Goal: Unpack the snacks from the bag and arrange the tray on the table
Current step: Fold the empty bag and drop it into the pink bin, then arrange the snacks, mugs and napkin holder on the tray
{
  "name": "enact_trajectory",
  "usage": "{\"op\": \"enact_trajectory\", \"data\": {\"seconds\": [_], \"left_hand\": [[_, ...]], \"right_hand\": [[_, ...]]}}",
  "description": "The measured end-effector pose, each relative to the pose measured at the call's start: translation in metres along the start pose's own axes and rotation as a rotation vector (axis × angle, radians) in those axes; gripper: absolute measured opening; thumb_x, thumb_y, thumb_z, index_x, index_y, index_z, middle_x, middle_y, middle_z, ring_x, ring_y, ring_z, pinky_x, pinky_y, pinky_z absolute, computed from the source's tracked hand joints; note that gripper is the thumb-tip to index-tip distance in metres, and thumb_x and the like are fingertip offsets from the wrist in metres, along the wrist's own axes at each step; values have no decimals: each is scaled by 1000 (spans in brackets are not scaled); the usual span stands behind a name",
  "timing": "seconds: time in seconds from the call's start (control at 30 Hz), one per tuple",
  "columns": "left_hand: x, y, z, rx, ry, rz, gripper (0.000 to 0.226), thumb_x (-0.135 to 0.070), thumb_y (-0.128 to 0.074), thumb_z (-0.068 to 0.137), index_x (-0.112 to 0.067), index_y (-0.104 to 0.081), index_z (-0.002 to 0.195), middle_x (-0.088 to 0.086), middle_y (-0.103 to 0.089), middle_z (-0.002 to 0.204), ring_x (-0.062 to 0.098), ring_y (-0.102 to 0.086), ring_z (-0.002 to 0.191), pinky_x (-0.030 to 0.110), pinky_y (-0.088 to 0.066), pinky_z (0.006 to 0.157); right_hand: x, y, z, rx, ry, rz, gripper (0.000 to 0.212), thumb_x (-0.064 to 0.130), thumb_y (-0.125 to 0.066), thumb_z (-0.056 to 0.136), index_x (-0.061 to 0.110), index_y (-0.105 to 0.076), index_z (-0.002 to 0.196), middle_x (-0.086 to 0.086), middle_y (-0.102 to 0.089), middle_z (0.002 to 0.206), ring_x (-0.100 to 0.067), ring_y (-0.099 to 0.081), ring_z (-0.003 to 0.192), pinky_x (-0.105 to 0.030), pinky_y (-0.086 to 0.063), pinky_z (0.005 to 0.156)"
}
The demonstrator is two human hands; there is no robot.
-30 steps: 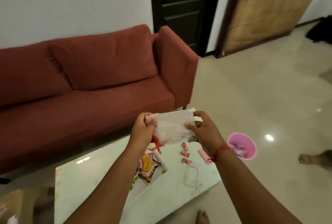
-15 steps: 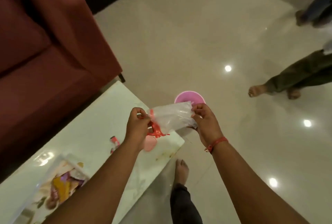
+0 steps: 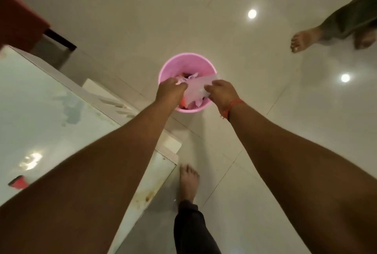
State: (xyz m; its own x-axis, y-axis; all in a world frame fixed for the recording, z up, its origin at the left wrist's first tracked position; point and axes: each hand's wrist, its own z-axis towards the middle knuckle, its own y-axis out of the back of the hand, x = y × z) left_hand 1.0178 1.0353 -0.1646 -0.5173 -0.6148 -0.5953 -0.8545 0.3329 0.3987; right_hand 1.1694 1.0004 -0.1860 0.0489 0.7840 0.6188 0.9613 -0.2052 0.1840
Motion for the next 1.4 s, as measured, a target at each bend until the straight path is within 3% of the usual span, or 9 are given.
{"op": "enact_trajectory", "data": {"seconds": [0.13,0.2,0.3,0.43,0.57,0.73,0.93,1.17,1.4], "left_hand": [[26,-23,21,32,-169,345,52,-17,-48,93,-13,-45,145,8,-37,152,29,-46,131,37,-40,104],[37,-22,24,54,-194,440,52,-16,-47,96,-9,-42,146,9,-30,157,29,-40,137,37,-36,108],[46,-11,18,60,-250,561,48,-17,-49,96,-6,-44,143,13,-32,157,32,-38,140,38,-34,111],[50,12,-3,81,-390,726,45,-16,-52,94,-5,-50,138,18,-39,151,36,-39,136,44,-38,109],[47,52,-36,28,-418,731,45,-14,-55,93,-4,-51,136,20,-44,145,34,-40,136,42,-38,109],[57,120,-94,-62,-371,658,50,-18,-53,93,-6,-44,141,20,-34,156,33,-27,146,39,-23,119],[116,238,-189,-246,-309,576,57,-26,-51,96,-9,-36,148,16,-29,159,31,-21,149,39,-19,122],[275,399,-325,-440,-119,449,55,-25,-48,99,-13,-33,150,10,-25,162,26,-17,151,37,-16,122],[457,479,-401,-419,233,171,54,-21,-53,95,-11,-40,146,14,-40,150,32,-41,136,40,-36,110]], "right_hand": [[-16,-25,33,26,146,-394,57,9,-56,94,6,-35,147,-16,-39,148,-32,-45,130,-27,-39,97],[-23,-39,44,95,164,-623,64,12,-55,95,17,-26,153,-16,-25,155,-35,-42,133,-36,-37,110],[-32,-52,45,119,221,-900,67,18,-56,95,29,-24,153,-21,-8,159,-43,-42,133,-48,-39,111],[-21,-51,23,19,315,-1061,63,34,-53,97,38,-22,152,-25,-9,160,-44,-31,140,-54,-38,110],[-1,-57,-16,-50,418,-1134,57,38,-48,98,34,-27,151,-20,-19,159,-42,-29,141,-57,-38,109],[29,-99,-95,-37,526,-1159,50,34,-46,99,24,-37,147,-20,-31,154,-42,-40,134,-59,-37,108],[41,-209,-231,92,733,-1233,51,34,-48,99,18,-39,147,-17,-34,154,-38,-38,138,-47,-34,113],[-23,-378,-404,392,872,-1308,49,33,-50,98,17,-43,144,-12,-37,152,-32,-38,138,-45,-33,114],[-110,-481,-477,589,778,-1442,48,29,-50,97,13,-42,142,-15,-45,143,-35,-45,127,-43,-40,104]]}}
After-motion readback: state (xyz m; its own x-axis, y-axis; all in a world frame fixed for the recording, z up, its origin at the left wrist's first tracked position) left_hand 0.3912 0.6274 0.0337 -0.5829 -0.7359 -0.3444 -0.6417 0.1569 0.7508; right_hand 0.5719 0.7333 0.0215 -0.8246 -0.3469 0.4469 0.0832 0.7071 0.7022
